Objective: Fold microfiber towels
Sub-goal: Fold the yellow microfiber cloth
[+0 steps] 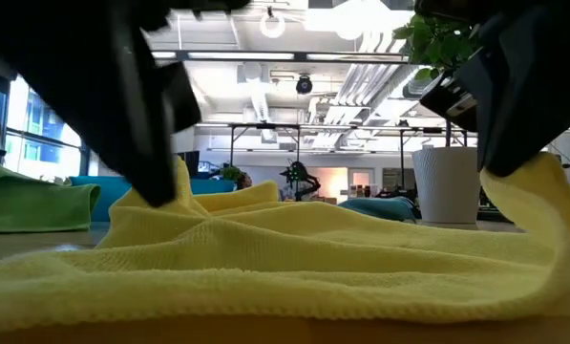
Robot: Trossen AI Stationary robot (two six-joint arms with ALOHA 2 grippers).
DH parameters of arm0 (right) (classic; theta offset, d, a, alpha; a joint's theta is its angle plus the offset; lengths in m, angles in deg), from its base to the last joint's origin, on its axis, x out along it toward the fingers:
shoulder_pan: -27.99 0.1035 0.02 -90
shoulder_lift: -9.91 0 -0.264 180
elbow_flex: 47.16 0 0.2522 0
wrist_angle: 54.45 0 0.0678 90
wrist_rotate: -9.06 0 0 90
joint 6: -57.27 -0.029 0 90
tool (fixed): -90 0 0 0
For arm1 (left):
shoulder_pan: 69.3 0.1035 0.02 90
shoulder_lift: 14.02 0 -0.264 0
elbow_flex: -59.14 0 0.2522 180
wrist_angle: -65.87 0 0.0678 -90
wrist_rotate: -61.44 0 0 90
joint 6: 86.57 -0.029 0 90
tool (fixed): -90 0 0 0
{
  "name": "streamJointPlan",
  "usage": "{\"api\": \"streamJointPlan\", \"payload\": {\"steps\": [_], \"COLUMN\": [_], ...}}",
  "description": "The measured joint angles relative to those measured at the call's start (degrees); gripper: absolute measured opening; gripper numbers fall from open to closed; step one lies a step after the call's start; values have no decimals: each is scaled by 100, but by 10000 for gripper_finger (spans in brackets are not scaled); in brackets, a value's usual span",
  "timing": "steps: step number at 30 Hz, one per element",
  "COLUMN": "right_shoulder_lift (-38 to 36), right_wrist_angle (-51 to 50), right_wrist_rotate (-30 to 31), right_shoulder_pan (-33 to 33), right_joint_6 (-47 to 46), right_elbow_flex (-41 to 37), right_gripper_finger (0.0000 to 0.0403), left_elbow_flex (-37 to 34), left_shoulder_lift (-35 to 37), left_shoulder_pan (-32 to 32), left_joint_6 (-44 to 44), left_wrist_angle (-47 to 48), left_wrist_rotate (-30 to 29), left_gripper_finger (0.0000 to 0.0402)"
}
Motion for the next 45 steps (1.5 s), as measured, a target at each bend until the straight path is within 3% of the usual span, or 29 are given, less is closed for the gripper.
{"api": "streamJointPlan", "payload": {"steps": [4,9,34,38,45], "right_shoulder_lift": [0,0,9,9,9], "right_wrist_angle": [-1,0,63,62,59], "right_wrist_rotate": [-3,-6,-9,-4,307], "right_shoulder_pan": [-7,-7,-33,-33,-33], "right_joint_6": [3,154,-22,-50,-48], "right_elbow_flex": [0,0,-4,-4,-4], "right_gripper_finger": [1,1,1,1,1], "left_elbow_flex": [2,2,33,28,19], "left_shoulder_lift": [0,0,-647,-654,-627], "left_shoulder_pan": [-265,-519,-563,-561,-506], "left_joint_6": [-472,-1129,-889,-864,-338], "left_wrist_angle": [-28,-29,-63,-29,31], "left_wrist_rotate": [9,-609,-570,-572,-557], "left_gripper_finger": [157,157,155,124,10]}}
